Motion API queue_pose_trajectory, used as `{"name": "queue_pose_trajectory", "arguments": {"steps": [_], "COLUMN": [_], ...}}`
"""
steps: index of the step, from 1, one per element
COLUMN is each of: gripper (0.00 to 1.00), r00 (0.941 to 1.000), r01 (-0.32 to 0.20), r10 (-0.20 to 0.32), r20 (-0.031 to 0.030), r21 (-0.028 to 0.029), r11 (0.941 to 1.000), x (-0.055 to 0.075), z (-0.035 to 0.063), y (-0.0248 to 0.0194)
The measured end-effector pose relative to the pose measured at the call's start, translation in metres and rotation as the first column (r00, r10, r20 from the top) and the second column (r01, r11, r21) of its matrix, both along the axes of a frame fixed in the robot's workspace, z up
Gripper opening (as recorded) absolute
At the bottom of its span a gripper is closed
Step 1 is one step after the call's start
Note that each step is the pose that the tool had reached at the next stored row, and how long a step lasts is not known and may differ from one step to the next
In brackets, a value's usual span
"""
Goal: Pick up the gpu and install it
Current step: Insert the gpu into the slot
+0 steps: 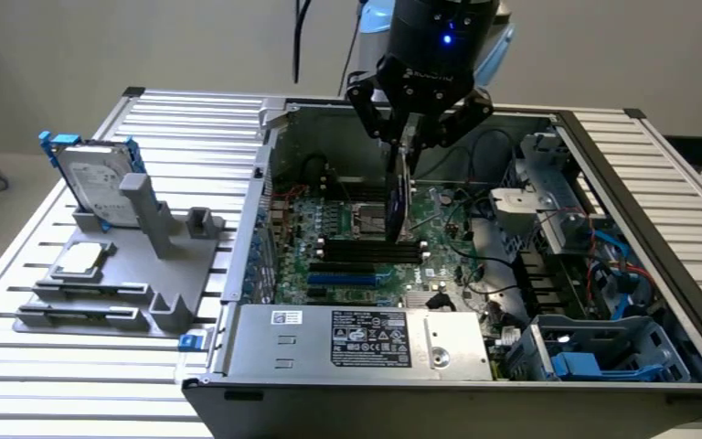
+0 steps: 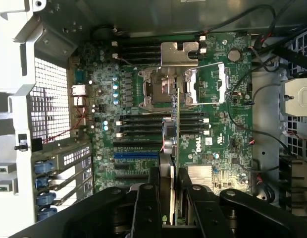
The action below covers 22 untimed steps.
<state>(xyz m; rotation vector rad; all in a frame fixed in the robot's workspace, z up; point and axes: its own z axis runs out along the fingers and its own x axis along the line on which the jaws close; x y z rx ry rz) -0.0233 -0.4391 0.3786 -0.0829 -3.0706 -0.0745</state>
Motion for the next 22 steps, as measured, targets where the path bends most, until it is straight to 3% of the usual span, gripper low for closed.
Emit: {"name": "queue_pose_trajectory", "arguments": {"steps": [14, 18, 22], "gripper": [0.26, 0.26, 0.26], "r00": [1.0000, 0.9972, 0.9892], "r01": [-0.005, -0.075, -0.147], "r10": [0.005, 0.075, 0.147], "r20": [0.0000, 0.0002, 0.0002], "r21": [0.0002, 0.0028, 0.0032], "r11": [1.0000, 0.9972, 0.9892], "x": [0.0000, 0.0000, 0.0000], "z": [-0.0017, -0.0023, -0.0031], "y": [0.0000, 0.0000, 0.0000]}}
